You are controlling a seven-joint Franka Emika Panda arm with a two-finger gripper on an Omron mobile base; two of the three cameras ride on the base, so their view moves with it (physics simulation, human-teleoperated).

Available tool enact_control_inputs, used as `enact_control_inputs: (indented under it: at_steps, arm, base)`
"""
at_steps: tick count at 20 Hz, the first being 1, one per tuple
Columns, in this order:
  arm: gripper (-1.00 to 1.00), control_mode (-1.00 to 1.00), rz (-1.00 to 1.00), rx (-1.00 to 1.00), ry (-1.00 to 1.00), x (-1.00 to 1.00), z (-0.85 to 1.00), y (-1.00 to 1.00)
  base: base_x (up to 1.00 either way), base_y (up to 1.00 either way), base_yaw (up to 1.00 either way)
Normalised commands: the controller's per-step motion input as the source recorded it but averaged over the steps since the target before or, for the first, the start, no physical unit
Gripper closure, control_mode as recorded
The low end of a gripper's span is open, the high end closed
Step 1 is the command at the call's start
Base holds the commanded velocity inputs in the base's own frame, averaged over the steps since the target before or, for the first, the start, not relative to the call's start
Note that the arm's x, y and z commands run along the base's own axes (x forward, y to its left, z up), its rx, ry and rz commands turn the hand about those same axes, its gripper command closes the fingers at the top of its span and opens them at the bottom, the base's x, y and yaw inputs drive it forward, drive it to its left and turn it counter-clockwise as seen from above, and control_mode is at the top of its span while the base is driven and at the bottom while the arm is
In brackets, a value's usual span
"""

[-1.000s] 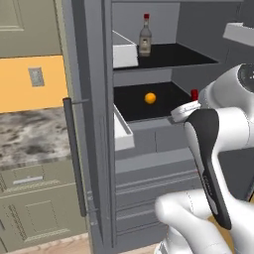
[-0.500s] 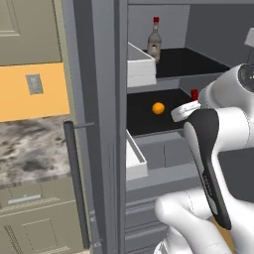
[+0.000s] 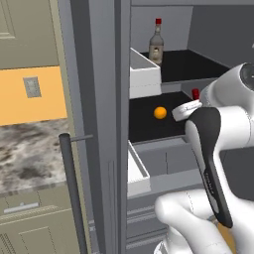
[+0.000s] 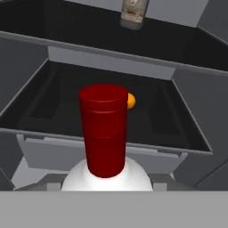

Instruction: Place the liquors on the top shelf of the fridge to keep them out of children's reach, and place the orange on lower shelves for easy access.

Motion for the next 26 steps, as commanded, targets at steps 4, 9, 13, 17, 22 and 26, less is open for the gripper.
enact_control_inputs:
  at_steps: [4,9,13,17,22,26]
  arm:
    - [1.00,-1.00,0.00,0.09,-0.03,0.01,0.00,-0.15]
    - [1.00,-1.00,0.00,0.09,-0.05,0.00,0.00,-0.02]
    - [1.00,-1.00,0.00,0.08,-0.14,0.00,0.08,0.00]
    - [1.00,-1.00,0.00,0.05,-0.15,0.00,0.18,0.00]
    - [1.00,-1.00,0.01,0.04,-0.03,0.04,0.47,0.00]
    - [1.00,-1.00,0.02,0.00,0.00,0.05,0.63,0.00]
  base:
    - [0.00,0.00,0.00]
    - [0.00,0.00,0.00]
    - [0.00,0.00,0.00]
    - [0.00,0.00,0.00]
    - [0.00,0.00,0.00]
    - [0.00,0.00,0.00]
